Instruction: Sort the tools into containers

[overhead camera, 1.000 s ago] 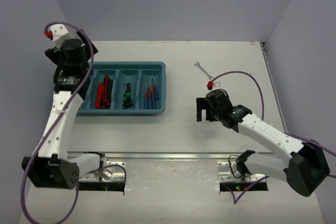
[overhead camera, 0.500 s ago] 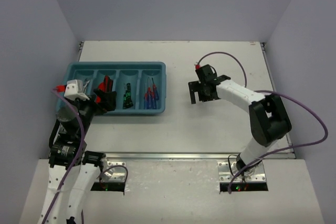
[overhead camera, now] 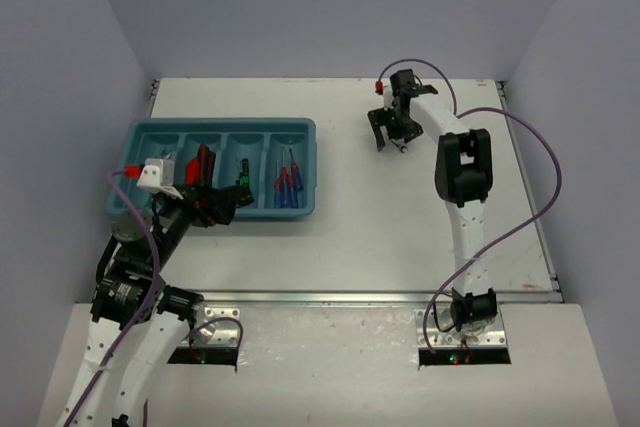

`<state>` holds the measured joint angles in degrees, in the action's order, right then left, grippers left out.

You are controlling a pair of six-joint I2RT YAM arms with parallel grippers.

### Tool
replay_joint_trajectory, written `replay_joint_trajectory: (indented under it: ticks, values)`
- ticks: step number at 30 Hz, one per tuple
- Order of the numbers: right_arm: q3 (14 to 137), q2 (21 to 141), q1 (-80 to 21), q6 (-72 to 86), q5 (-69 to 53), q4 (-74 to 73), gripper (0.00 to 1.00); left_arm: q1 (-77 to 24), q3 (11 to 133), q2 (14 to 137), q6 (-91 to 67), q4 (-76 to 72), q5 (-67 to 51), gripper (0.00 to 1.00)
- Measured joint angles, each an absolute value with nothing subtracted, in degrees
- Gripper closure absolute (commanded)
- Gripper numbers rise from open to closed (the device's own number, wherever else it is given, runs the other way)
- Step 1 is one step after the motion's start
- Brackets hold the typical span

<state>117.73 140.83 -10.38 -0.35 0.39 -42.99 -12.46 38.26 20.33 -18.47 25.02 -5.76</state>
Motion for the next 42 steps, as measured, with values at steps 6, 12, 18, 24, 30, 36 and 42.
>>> replay_joint_trajectory:
  ticks: [6,12,18,24,30,36,42]
  values:
    - [124.96,144.94,-10.64,-5.09,-0.95,-44.55,0.48,-12.73,38.22,21.58,-18.33,24.86,-6.96,0.00]
    - [126.40,145.84,-11.49,-8.80,-0.59,-45.49,0.79,-12.73,38.22,21.68,-18.33,24.64,-7.08,0.00]
    - [127.59,146.56,-12.13,-9.81,-0.32,-46.32,1.00,-12.73,38.22,21.87,-18.33,24.64,-7.07,0.00]
    - [118.36,141.40,-12.08,-5.46,-0.54,-42.14,1.00,-12.73,38.22,21.85,-18.33,24.64,-7.07,0.00]
    - [93.43,126.25,-12.00,4.87,-1.88,-37.38,1.00,-12.73,38.22,21.86,-18.33,24.63,-7.06,0.00]
    - [77.03,113.80,-12.16,11.34,-2.10,-34.45,1.00,-12.73,38.22,21.95,-18.34,24.62,-6.75,0.00]
    - [63.07,103.72,-13.23,15.12,-1.93,-30.41,1.00,-12.73,38.24,26.17,-18.37,24.73,-5.54,0.00]
